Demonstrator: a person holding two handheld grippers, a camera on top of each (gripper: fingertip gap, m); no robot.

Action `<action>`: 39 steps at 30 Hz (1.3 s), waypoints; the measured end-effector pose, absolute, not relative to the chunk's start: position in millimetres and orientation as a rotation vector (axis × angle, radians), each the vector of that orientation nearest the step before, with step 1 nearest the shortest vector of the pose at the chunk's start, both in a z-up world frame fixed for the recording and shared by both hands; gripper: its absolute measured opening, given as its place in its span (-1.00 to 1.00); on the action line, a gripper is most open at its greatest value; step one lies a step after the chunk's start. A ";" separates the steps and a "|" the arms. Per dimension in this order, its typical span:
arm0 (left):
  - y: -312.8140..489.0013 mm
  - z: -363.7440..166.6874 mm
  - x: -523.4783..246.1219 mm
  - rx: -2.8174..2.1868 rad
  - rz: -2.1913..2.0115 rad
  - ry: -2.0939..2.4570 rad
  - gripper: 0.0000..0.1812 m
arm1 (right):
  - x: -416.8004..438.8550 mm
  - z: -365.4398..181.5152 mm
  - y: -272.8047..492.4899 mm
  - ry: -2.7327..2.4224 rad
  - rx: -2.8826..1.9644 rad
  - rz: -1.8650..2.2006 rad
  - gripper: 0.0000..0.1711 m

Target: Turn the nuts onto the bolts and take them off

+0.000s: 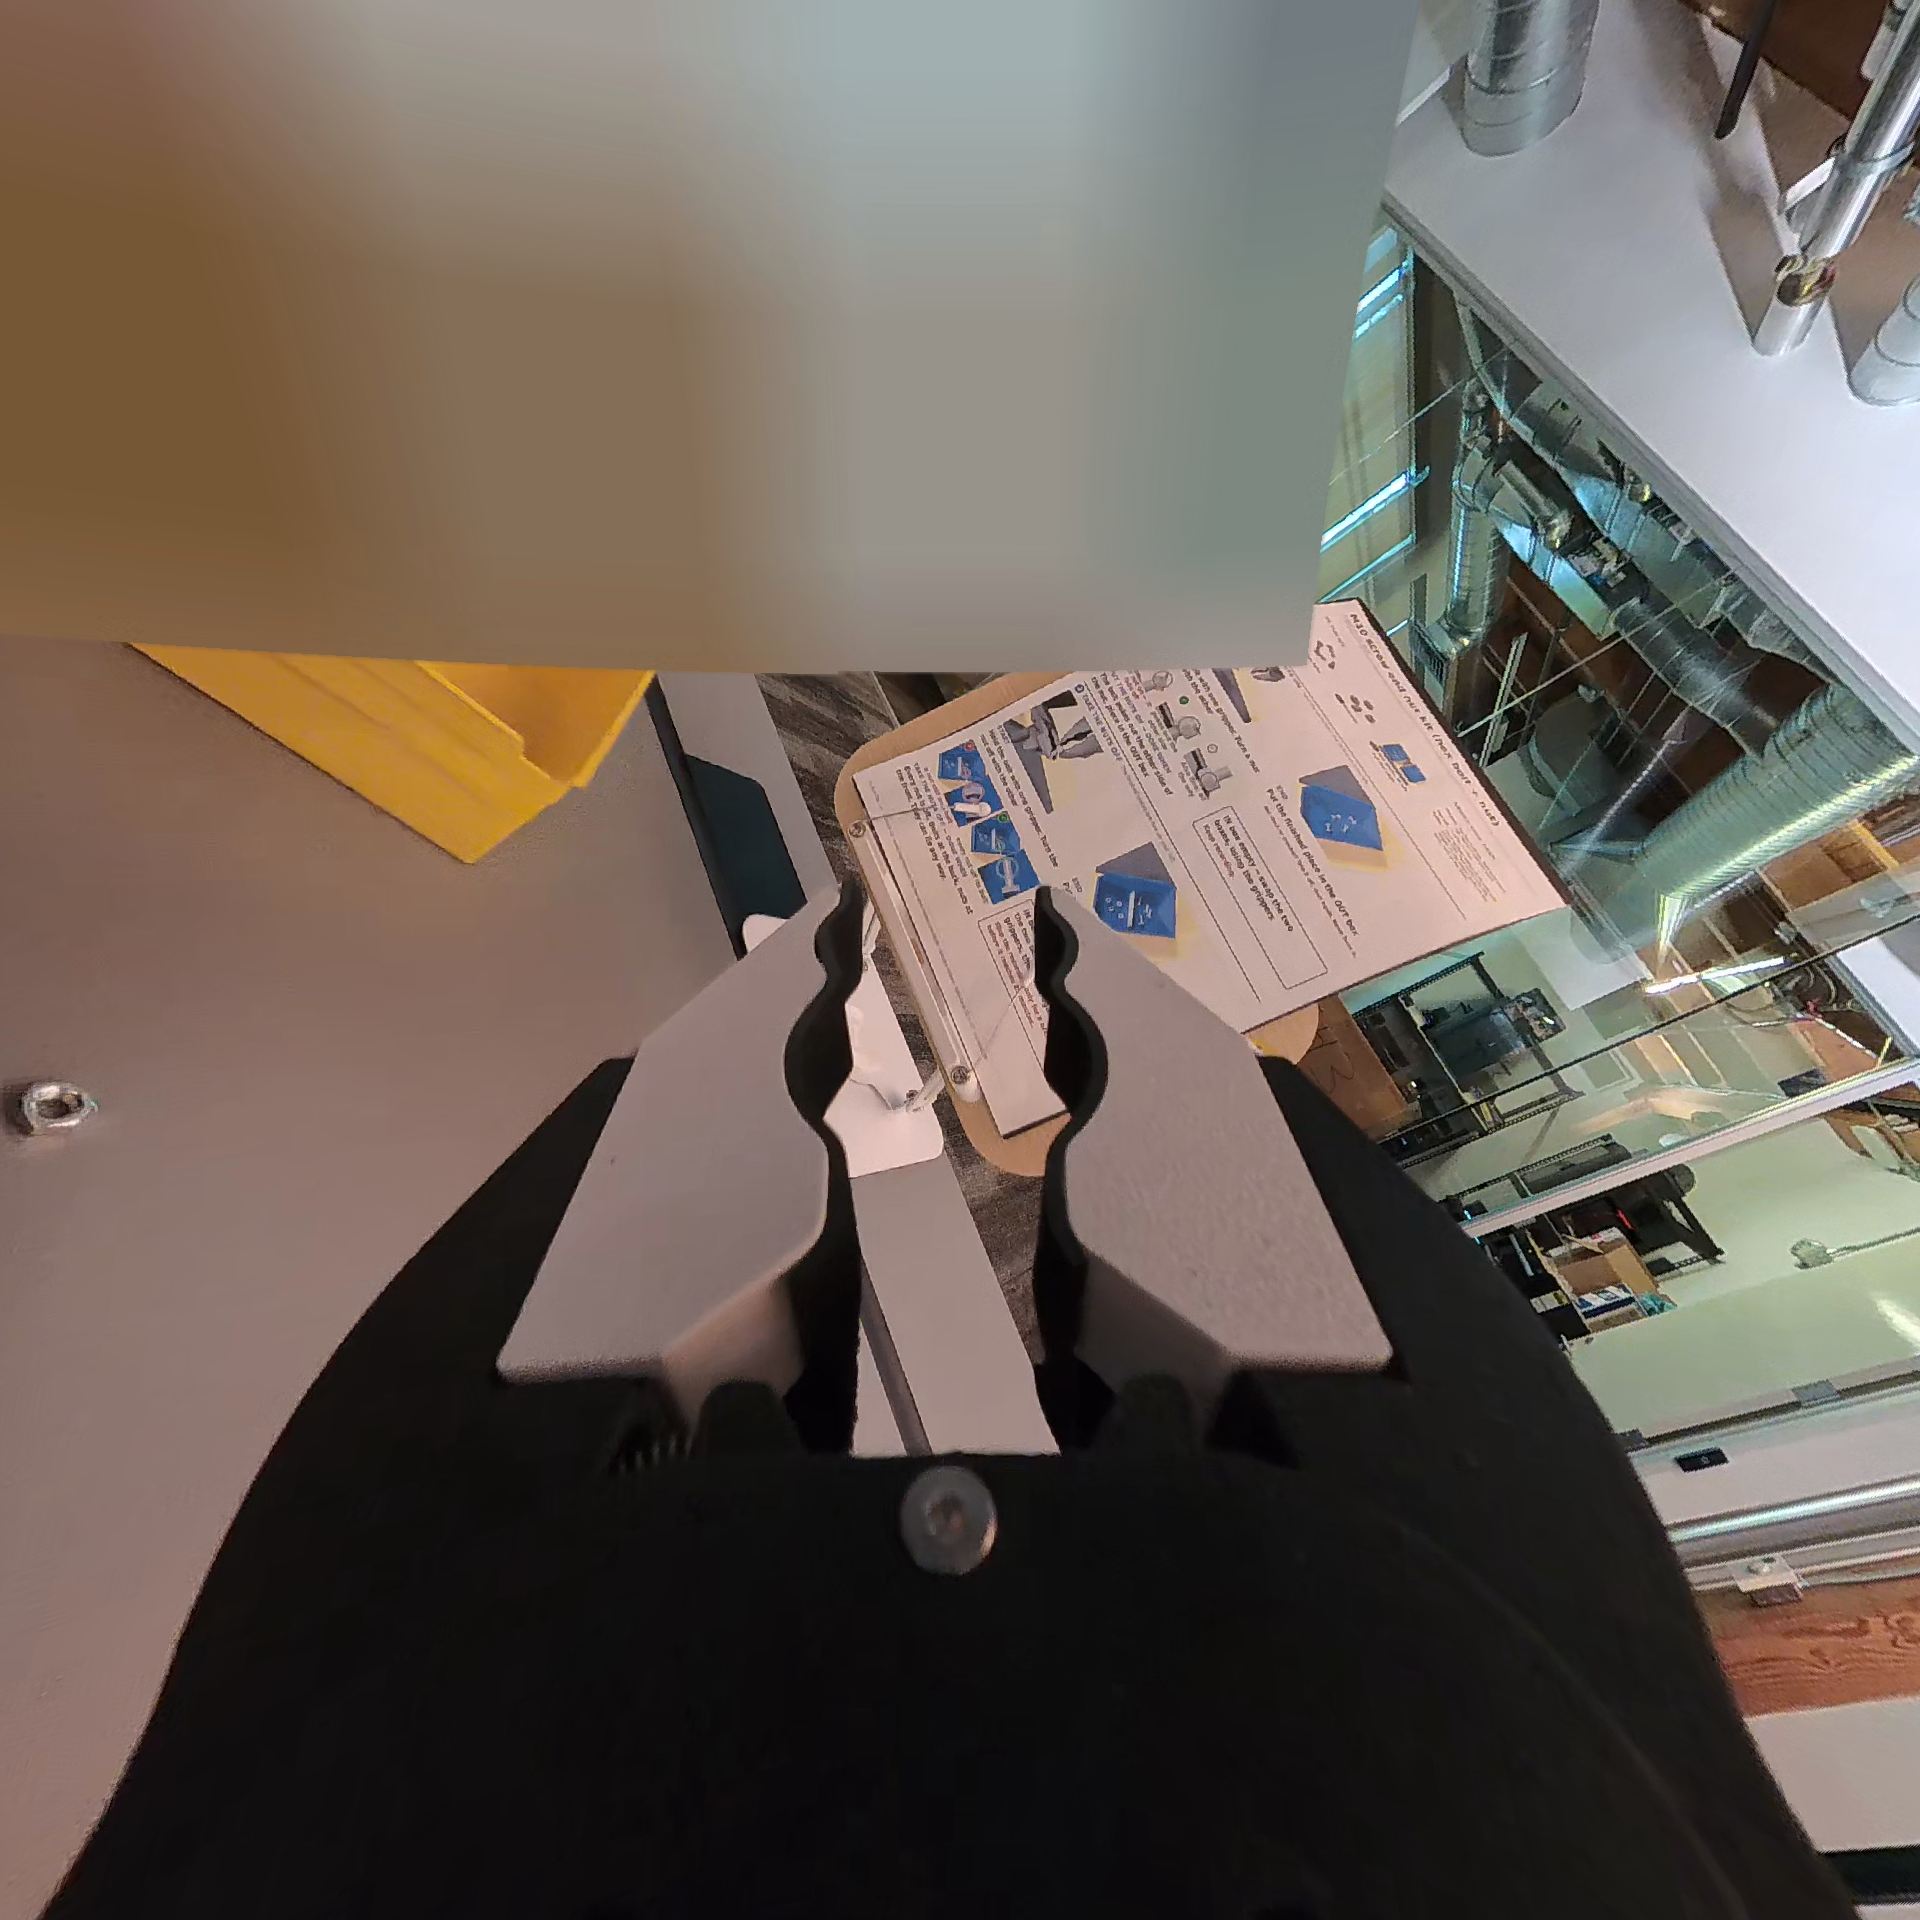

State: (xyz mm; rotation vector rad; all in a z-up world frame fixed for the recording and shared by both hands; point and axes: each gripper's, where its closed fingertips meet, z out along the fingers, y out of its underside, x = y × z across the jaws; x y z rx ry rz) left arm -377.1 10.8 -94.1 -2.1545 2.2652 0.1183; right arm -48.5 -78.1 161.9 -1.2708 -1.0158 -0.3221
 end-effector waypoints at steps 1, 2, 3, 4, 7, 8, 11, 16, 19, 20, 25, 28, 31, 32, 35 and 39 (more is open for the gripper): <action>5.9 -93.7 -387.1 -2.206 0.096 2.256 -0.91 | -47.0 161.6 -77.8 -1.014 -1.274 -0.325 -0.62; 2.2 -92.9 -395.3 -2.269 0.057 2.232 -0.93 | -45.7 161.5 -77.3 -1.012 -1.277 -0.326 -0.62; 0.3 -91.7 -400.6 -2.320 0.010 2.204 -0.93 | -45.1 161.5 -77.0 -1.011 -1.278 -0.324 -0.62; -0.1 -90.3 -402.3 -2.349 -0.046 2.175 -0.92 | -45.0 161.3 -76.7 -1.011 -1.279 -0.320 -0.62; 1.9 -81.7 -393.5 -2.325 -0.247 2.118 -0.88 | -45.7 159.2 -75.3 -1.019 -1.284 -0.321 -0.62; 3.5 -76.5 -388.8 -2.297 -0.311 2.096 -0.87 | -46.1 158.2 -74.9 -1.023 -1.287 -0.322 -0.62; 14.9 -50.6 -369.6 -2.144 -0.472 2.000 -0.88 | -48.0 155.7 -73.9 -1.037 -1.289 -0.322 -0.62; 58.6 -7.6 -335.8 -2.017 -0.592 1.668 -0.92 | -49.9 152.2 -71.2 -1.049 -1.298 -0.323 -0.62; 115.2 -14.5 -343.3 -2.146 -0.354 1.380 -0.84 | -50.3 151.6 -70.2 -1.051 -1.299 -0.324 -0.62; 130.4 -24.2 -348.2 -2.213 -0.271 1.319 -0.80 | -50.4 151.3 -69.9 -1.051 -1.300 -0.323 -0.61; 162.0 -83.1 -349.6 -2.473 -0.143 1.260 -0.61 | -48.0 149.6 -66.8 -1.047 -1.312 -0.330 -0.61; 167.6 -107.1 -359.1 -2.585 -0.065 1.256 -0.56 | -46.6 148.4 -64.8 -1.046 -1.319 -0.330 -0.61; 175.7 -115.5 -365.5 -2.603 0.032 1.282 -0.56 | -45.0 146.4 -61.7 -1.045 -1.330 -0.333 -0.61; 178.1 -116.1 -364.2 -2.605 0.032 1.285 -0.54 | -44.6 145.3 -60.5 -1.045 -1.335 -0.334 -0.61; 179.9 -118.0 -358.8 -2.616 -0.005 1.302 -0.58 | -44.0 141.9 -56.1 -1.047 -1.351 -0.343 -0.61; 178.0 -120.0 -366.2 -2.662 0.060 1.345 -0.52 | -46.5 135.1 -50.1 -1.067 -1.371 -0.355 -0.61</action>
